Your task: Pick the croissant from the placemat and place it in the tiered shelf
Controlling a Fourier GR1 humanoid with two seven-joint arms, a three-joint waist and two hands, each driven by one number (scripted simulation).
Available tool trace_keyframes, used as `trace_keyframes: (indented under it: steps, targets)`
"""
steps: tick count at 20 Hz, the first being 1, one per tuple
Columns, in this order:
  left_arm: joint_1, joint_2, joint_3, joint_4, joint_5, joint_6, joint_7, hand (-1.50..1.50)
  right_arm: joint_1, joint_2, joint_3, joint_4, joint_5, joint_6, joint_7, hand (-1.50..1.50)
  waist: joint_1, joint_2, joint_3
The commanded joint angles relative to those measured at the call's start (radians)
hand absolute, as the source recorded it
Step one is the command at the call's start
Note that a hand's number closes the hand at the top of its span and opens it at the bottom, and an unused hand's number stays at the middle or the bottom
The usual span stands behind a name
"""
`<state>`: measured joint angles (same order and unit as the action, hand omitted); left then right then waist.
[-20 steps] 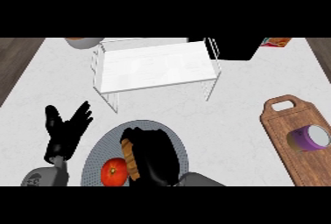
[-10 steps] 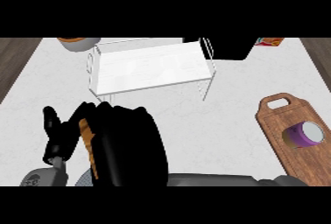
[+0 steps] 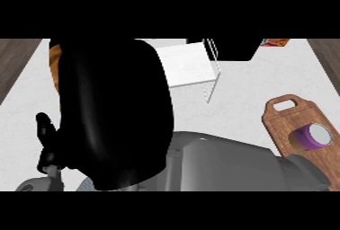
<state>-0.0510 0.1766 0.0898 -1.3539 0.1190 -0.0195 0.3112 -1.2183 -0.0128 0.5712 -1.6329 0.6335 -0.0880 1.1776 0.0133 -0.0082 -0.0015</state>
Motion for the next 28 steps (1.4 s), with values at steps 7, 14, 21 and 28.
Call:
trace_keyframes:
  steps: [7,14,21,28]
  targets:
    - [-0.053,-0.013,-0.002,0.023,-0.022,0.026,0.000,0.00,-0.199,-0.027,-0.292,0.309,-0.016,0.063,-0.062,1.50,-0.004,0.011,0.000]
    - [0.016,0.008,0.003,-0.024,-0.014,-0.005,-0.008,0.00,-0.261,-0.058,-0.391,0.505,-0.088,0.147,-0.233,1.50,0.005,0.011,0.001]
    - [0.003,0.000,0.005,0.001,-0.019,-0.010,-0.031,0.00,-0.294,-0.028,-0.392,0.695,-0.042,0.129,-0.373,1.50,0.005,0.011,0.000]
    - [0.022,0.007,0.012,-0.004,0.005,-0.048,-0.029,0.00,-0.281,-0.024,-0.441,0.891,0.014,-0.016,-0.554,1.50,0.015,0.015,0.000]
